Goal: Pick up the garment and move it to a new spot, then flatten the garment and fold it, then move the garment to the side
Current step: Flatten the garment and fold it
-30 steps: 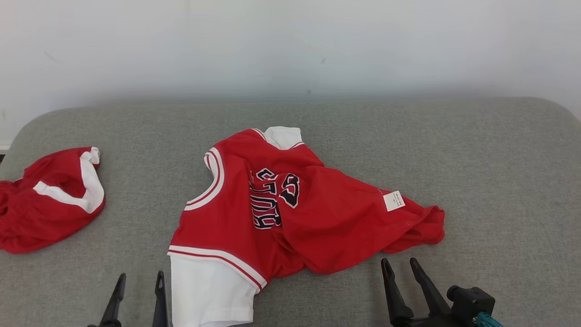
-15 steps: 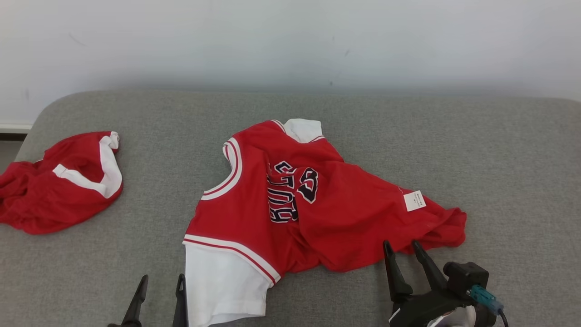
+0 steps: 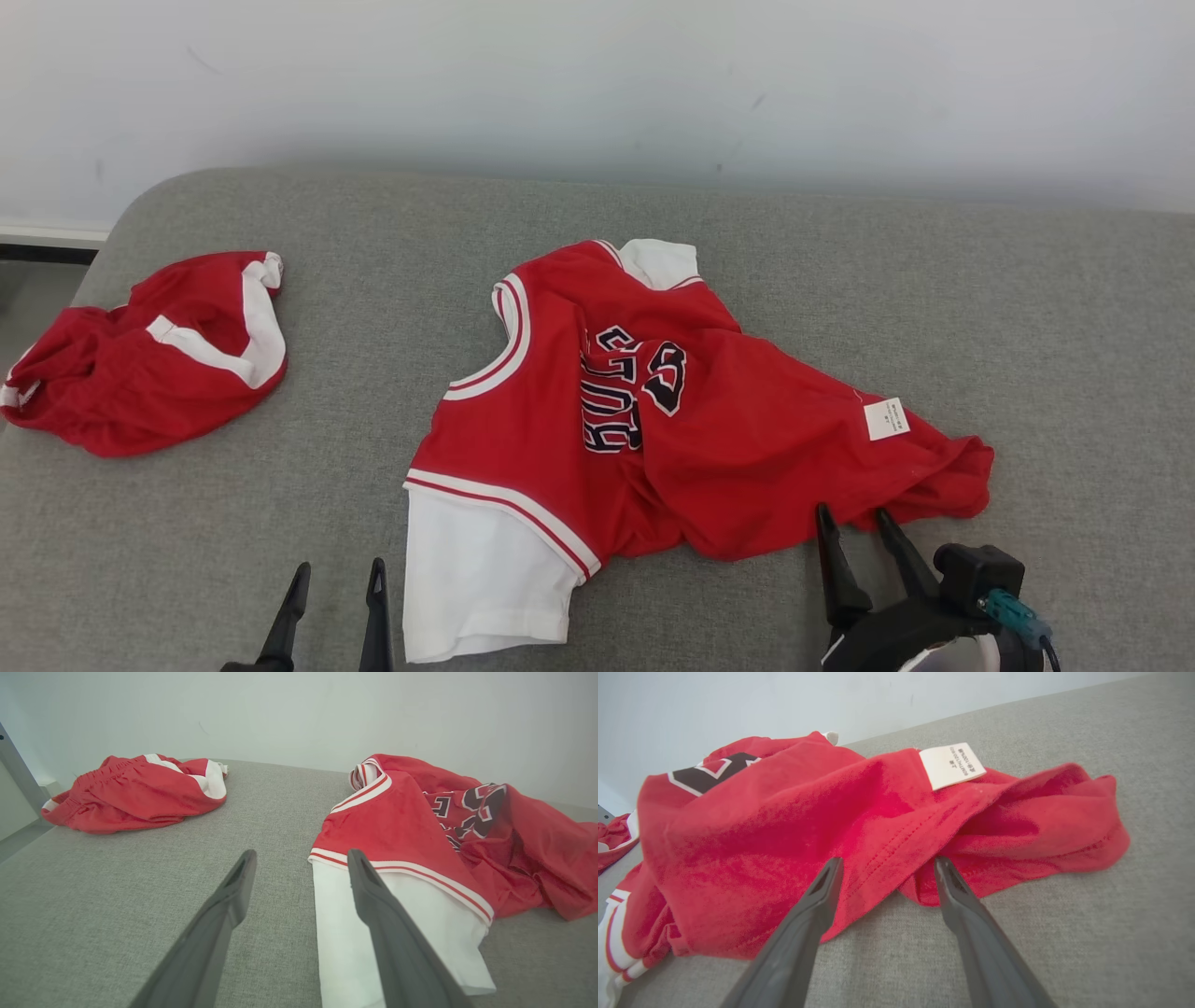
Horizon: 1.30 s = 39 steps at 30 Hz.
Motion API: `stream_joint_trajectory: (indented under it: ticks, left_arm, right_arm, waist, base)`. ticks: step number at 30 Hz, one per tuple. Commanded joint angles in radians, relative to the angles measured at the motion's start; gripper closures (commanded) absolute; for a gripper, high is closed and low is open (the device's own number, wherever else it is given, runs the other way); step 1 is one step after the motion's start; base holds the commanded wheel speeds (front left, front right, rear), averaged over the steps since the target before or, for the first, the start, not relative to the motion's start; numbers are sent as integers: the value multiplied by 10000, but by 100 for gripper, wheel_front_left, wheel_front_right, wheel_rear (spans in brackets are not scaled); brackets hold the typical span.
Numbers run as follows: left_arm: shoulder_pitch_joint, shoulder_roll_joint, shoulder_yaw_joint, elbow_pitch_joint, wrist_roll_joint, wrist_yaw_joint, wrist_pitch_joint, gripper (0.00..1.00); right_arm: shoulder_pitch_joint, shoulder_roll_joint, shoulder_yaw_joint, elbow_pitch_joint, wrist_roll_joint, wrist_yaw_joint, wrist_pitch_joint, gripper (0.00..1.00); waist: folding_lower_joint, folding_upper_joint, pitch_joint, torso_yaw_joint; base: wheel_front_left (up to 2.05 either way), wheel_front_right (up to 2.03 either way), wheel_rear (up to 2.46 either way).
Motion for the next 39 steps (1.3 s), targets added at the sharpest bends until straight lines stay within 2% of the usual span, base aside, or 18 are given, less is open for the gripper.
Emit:
stream_joint_trajectory:
  ticks: [1, 8, 18, 19, 20, 21, 22, 30, 35, 39]
  left_arm:
    - [59, -15, 27, -46, -59, 58, -33, 0]
    - [-35, -14, -100, -32, -163, 60, -33, 0]
    - [-283, -13, -174, 92, -111, 21, -33, 0]
    - [-255, -14, -122, 117, -111, 6, -33, 0]
    - [-255, -14, -122, 117, -111, 6, -33, 0]
    - [-229, -14, -91, 121, -118, 1, -33, 0]
    - [-206, -13, -63, 121, -130, 0, -33, 0]
    - [-165, -15, -31, 107, -302, 61, -33, 0]
    - [-392, -12, -211, 133, -393, 39, -33, 0]
    - [-549, -13, -421, 191, -443, 15, -33, 0]
  right_arm:
    - [213, 11, 18, -99, 53, -23, -3, 0]
    - [187, 11, 76, -313, 39, -23, -3, 0]
    - [-588, 13, 6, 436, -26, -23, -3, 0]
    - [-807, 11, -20, 628, 37, -23, -4, 25]
    - [-807, 11, -20, 628, 37, -23, -4, 25]
    - [-889, 6, -36, 686, 13, -23, -3, 82]
    - [-957, 10, -46, 646, 11, -23, -3, 100]
    - [-1288, -89, -257, -328, -186, -23, -3, 100]
    - [-1973, -755, -303, -980, -57, -23, -3, 100]
    - [-2821, -1426, -272, -821, 247, -23, -3, 100]
  waist:
    - [0, 0, 2, -55]
    - [0, 0, 79, -292]
    - [0, 0, 216, -57]
    - [0, 0, 229, -1]
    - [0, 0, 229, -1]
    - [0, 0, 234, 22]
    - [0, 0, 236, 39]
    - [0, 0, 295, -61]
    - [0, 0, 486, -119]
    - [0, 0, 683, 14]
  base:
    - [0, 0, 0]
    - [0, 0, 0]
    - [0, 0, 0]
    - [0, 0, 0]
    - [0, 0, 0]
    - [0, 0, 0]
    - [0, 0, 0]
    - [0, 0, 0]
    - [0, 0, 0]
    - [0, 0, 0]
